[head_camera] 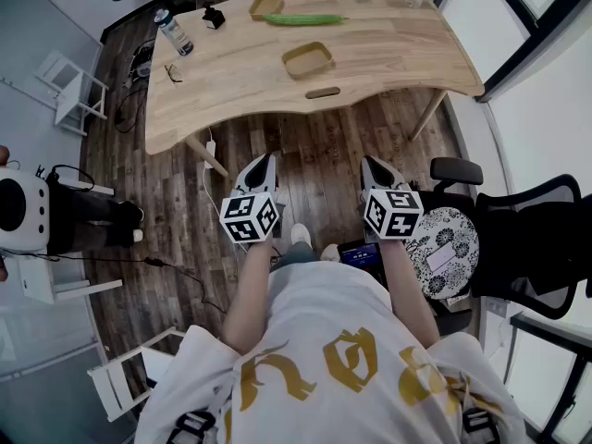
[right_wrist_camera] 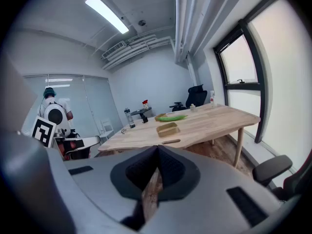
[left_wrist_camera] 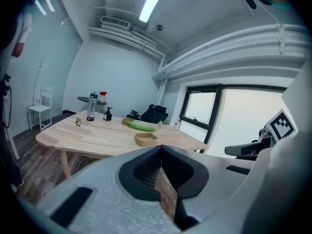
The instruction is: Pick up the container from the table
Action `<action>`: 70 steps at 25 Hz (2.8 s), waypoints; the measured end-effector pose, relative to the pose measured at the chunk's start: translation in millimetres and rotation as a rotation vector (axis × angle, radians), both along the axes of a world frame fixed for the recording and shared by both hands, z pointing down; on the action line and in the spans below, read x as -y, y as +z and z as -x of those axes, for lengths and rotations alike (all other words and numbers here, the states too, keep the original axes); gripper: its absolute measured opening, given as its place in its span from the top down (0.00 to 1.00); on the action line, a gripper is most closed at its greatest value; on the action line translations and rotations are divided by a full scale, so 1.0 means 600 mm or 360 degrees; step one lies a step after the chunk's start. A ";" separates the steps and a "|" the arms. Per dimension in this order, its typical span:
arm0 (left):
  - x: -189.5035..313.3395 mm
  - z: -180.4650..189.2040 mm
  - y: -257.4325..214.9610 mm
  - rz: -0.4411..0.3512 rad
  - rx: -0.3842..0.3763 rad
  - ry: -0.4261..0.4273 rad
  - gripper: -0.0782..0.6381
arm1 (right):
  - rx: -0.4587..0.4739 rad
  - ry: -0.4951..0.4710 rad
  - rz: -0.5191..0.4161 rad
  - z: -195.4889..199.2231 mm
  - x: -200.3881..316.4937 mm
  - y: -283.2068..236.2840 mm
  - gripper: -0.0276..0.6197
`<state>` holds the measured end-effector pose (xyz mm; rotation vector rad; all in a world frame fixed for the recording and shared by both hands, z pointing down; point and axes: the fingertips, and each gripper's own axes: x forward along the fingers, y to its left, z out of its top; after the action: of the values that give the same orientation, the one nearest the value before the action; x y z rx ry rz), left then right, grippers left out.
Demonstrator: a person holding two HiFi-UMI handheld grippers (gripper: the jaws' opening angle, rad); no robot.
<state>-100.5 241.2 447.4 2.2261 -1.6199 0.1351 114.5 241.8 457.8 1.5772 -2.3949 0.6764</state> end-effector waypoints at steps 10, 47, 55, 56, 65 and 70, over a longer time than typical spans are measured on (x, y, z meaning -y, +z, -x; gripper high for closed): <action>-0.001 -0.010 -0.013 -0.0001 -0.0006 0.0007 0.88 | -0.0002 -0.0013 0.0016 -0.004 -0.007 0.001 0.94; 0.474 0.023 0.016 0.0045 0.0042 0.0033 0.88 | 0.0007 0.0108 0.0048 -0.017 0.431 0.039 0.94; 0.608 0.073 0.057 0.0128 0.0042 0.0020 0.88 | 0.0229 0.0177 0.0109 0.018 0.567 0.043 0.94; 0.617 0.075 0.060 0.0136 0.0029 0.0023 0.88 | 0.0187 0.0173 0.0109 0.021 0.576 0.046 0.94; 0.654 0.079 0.067 0.0142 -0.0052 0.0054 0.88 | 0.0006 0.0114 0.0142 0.042 0.612 0.061 0.94; 0.667 0.078 0.076 0.0165 -0.0071 0.0059 0.88 | 0.0068 0.0100 0.0135 0.051 0.629 0.058 0.94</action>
<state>-147.1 -159.1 493.3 2.1661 -1.5142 0.1743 83.7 -135.5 492.7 1.6249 -2.3219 0.8206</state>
